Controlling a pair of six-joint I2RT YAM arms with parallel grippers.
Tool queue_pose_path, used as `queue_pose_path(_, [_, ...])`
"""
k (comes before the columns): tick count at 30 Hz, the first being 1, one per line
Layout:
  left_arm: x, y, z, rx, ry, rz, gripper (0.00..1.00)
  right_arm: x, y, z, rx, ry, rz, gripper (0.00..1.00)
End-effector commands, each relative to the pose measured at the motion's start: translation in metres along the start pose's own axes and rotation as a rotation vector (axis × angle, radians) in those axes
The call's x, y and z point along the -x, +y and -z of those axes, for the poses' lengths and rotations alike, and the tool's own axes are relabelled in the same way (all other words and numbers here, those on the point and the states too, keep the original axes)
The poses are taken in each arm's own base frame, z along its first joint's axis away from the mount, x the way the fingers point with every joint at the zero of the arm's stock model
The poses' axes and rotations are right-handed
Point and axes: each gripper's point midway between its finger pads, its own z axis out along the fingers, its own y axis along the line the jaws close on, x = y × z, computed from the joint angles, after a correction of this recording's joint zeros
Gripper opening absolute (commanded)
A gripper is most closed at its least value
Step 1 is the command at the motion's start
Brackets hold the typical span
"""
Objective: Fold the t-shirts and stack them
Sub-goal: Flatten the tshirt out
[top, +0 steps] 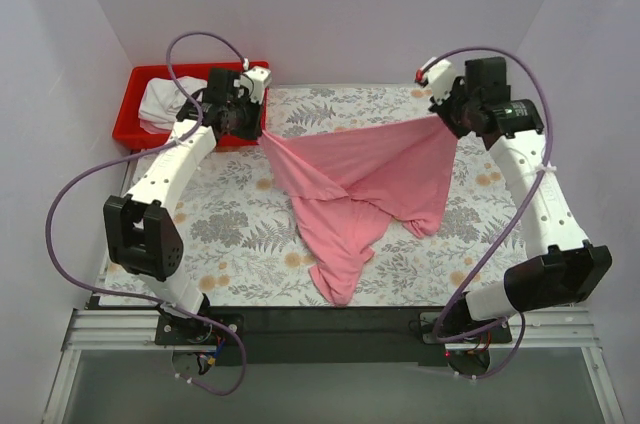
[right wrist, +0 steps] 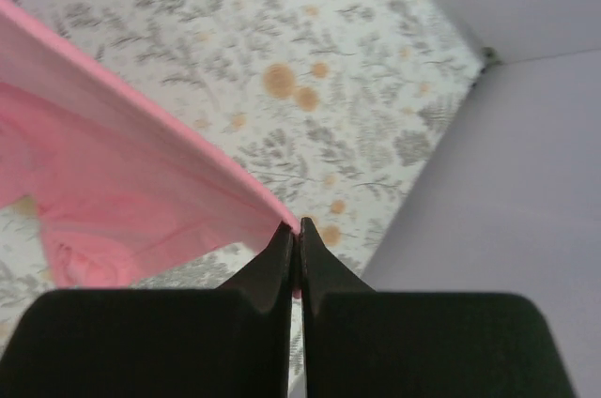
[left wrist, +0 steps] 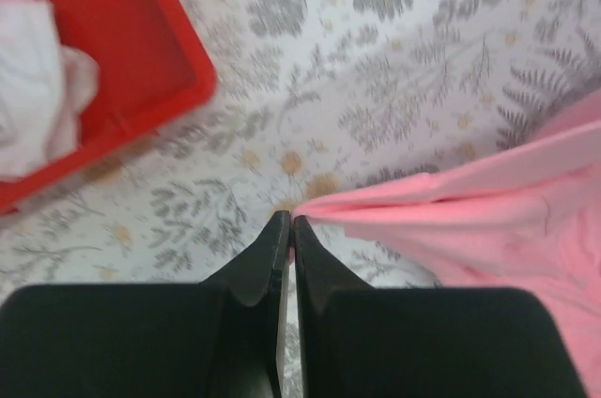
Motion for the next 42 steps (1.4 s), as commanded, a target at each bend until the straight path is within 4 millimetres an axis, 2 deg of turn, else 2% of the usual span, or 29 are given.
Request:
queue_pose_path(1, [0.081, 0.027, 0.064, 0.133, -0.261, -0.045, 0.0, 0.032, -0.074, 0.047, -0.257, -0.129, 0.016, 0.01])
queue_pose_path(3, [0.108, 0.039, 0.084, 0.174, -0.352, -0.033, 0.0, 0.042, -0.097, 0.069, -0.341, -0.178, 0.012, 0.01])
queue_pose_path(4, [0.127, 0.043, 0.101, 0.198, -0.417, -0.037, 0.0, 0.045, -0.115, 0.08, -0.412, -0.204, 0.006, 0.01])
queue_pose_path(7, [0.152, 0.048, 0.13, 0.243, -0.512, -0.067, 0.0, 0.052, -0.146, 0.114, -0.553, -0.256, -0.004, 0.01])
queue_pose_path(8, [0.165, 0.047, 0.148, 0.262, -0.574, -0.084, 0.0, 0.059, -0.156, 0.128, -0.604, -0.291, -0.006, 0.01])
queue_pose_path(9, [0.172, 0.047, 0.158, 0.271, -0.608, -0.095, 0.0, 0.064, -0.165, 0.143, -0.649, -0.316, -0.01, 0.01])
queue_pose_path(13, [0.199, 0.048, 0.201, 0.334, -0.75, -0.159, 0.0, 0.077, -0.187, 0.185, -0.795, -0.388, -0.012, 0.01])
queue_pose_path(14, [0.203, 0.047, 0.209, 0.342, -0.771, -0.172, 0.0, 0.083, -0.191, 0.198, -0.836, -0.416, -0.005, 0.01])
queue_pose_path(17, [0.207, 0.044, 0.234, 0.367, -0.817, -0.214, 0.0, 0.087, -0.198, 0.221, -0.905, -0.438, 0.004, 0.01])
queue_pose_path(18, [0.207, 0.041, 0.248, 0.376, -0.843, -0.222, 0.0, 0.09, -0.2, 0.229, -0.93, -0.451, 0.006, 0.01])
queue_pose_path(21, [0.203, 0.034, 0.267, 0.376, -0.869, -0.257, 0.0, 0.093, -0.202, 0.256, -0.986, -0.476, 0.013, 0.01])
queue_pose_path(22, [0.2, 0.029, 0.286, 0.38, -0.899, -0.27, 0.0, 0.092, -0.2, 0.268, -1.007, -0.485, 0.013, 0.01])
queue_pose_path(25, [0.192, 0.026, 0.306, 0.403, -0.926, -0.289, 0.0, 0.091, -0.197, 0.293, -1.06, -0.505, 0.022, 0.01])
queue_pose_path(26, [0.19, 0.023, 0.319, 0.414, -0.948, -0.295, 0.0, 0.09, -0.197, 0.297, -1.073, -0.505, 0.026, 0.01])
queue_pose_path(27, [0.188, 0.022, 0.324, 0.42, -0.955, -0.299, 0.0, 0.089, -0.196, 0.301, -1.087, -0.5, 0.037, 0.01])
queue_pose_path(28, [0.187, 0.021, 0.327, 0.419, -0.958, -0.304, 0.0, 0.088, -0.197, 0.31, -1.115, -0.502, 0.04, 0.01])
queue_pose_path(31, [0.187, 0.017, 0.329, 0.401, -0.955, -0.326, 0.0, 0.087, -0.198, 0.309, -1.13, -0.49, 0.057, 0.01])
queue_pose_path(32, [0.19, 0.016, 0.317, 0.378, -0.935, -0.334, 0.0, 0.087, -0.199, 0.306, -1.131, -0.487, 0.064, 0.01])
queue_pose_path(34, [0.192, 0.016, 0.303, 0.347, -0.896, -0.326, 0.0, 0.085, -0.204, 0.287, -1.118, -0.449, 0.08, 0.01])
queue_pose_path(35, [0.198, 0.015, 0.302, 0.334, -0.903, -0.325, 0.0, 0.086, -0.207, 0.281, -1.118, -0.443, 0.087, 0.01])
queue_pose_path(36, [0.201, 0.019, 0.281, 0.319, -0.868, -0.316, 0.0, 0.084, -0.209, 0.27, -1.11, -0.425, 0.092, 0.01])
queue_pose_path(38, [0.211, 0.019, 0.27, 0.295, -0.868, -0.302, 0.0, 0.083, -0.218, 0.246, -1.095, -0.387, 0.107, 0.01])
queue_pose_path(39, [0.216, 0.025, 0.245, 0.282, -0.834, -0.288, 0.0, 0.083, -0.221, 0.237, -1.091, -0.378, 0.107, 0.01])
queue_pose_path(40, [0.221, 0.027, 0.237, 0.275, -0.834, -0.273, 0.0, 0.084, -0.227, 0.217, -1.069, -0.361, 0.111, 0.01])
queue_pose_path(42, [0.233, 0.031, 0.223, 0.271, -0.836, -0.257, 0.0, 0.079, -0.242, 0.207, -1.086, -0.336, 0.102, 0.01])
